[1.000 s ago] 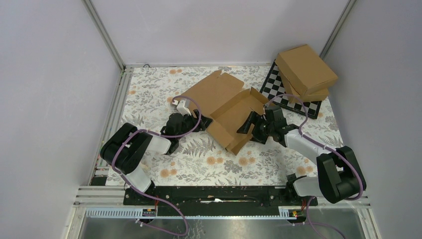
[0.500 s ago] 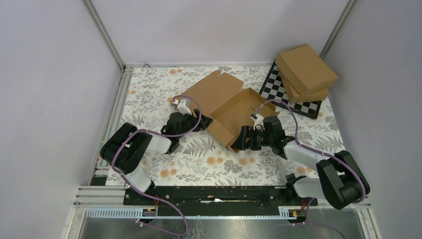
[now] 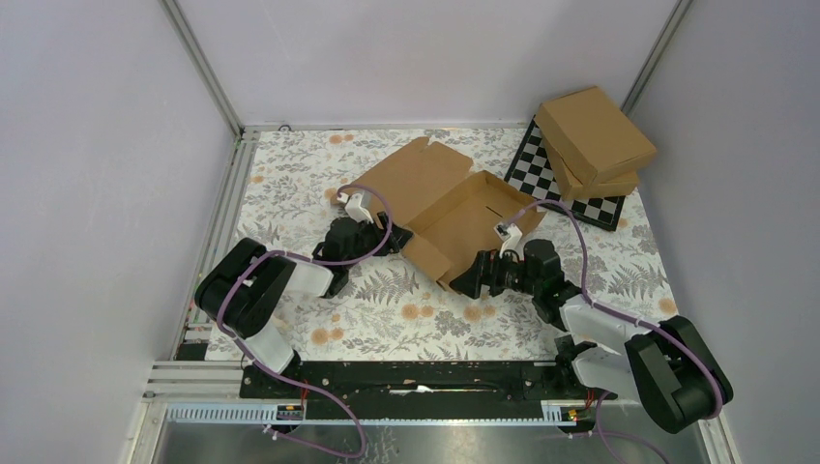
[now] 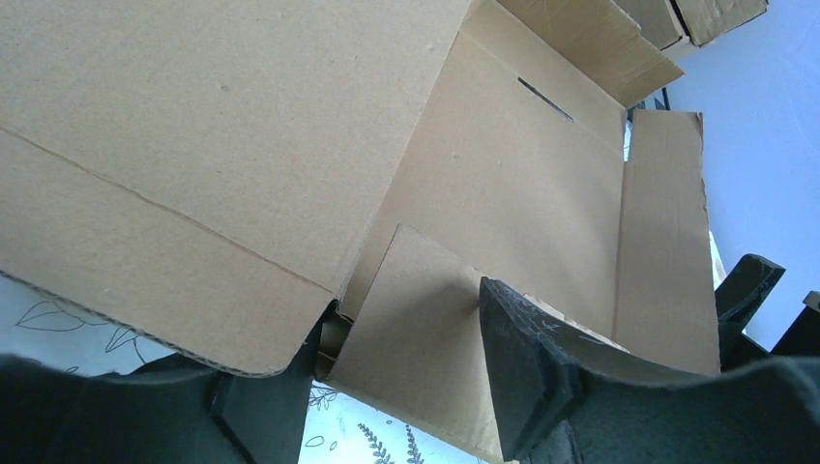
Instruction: Fold the paper box
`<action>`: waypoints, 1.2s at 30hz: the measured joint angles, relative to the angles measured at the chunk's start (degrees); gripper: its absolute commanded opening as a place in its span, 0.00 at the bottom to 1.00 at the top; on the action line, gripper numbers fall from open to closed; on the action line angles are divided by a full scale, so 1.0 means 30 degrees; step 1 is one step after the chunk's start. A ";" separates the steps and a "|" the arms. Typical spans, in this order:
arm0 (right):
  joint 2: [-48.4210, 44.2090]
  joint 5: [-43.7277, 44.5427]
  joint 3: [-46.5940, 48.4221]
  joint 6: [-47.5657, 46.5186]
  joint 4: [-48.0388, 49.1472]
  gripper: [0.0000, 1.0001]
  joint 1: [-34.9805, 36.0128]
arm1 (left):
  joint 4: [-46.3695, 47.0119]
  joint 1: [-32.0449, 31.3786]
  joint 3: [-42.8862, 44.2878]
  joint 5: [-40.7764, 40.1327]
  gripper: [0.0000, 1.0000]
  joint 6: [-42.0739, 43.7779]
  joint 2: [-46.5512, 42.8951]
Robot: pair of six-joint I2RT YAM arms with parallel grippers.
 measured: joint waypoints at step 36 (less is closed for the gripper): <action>-0.0029 -0.0160 -0.1494 0.1188 0.2936 0.80 0.0692 | -0.0401 0.0007 0.0321 0.0051 0.62 0.0277 0.0255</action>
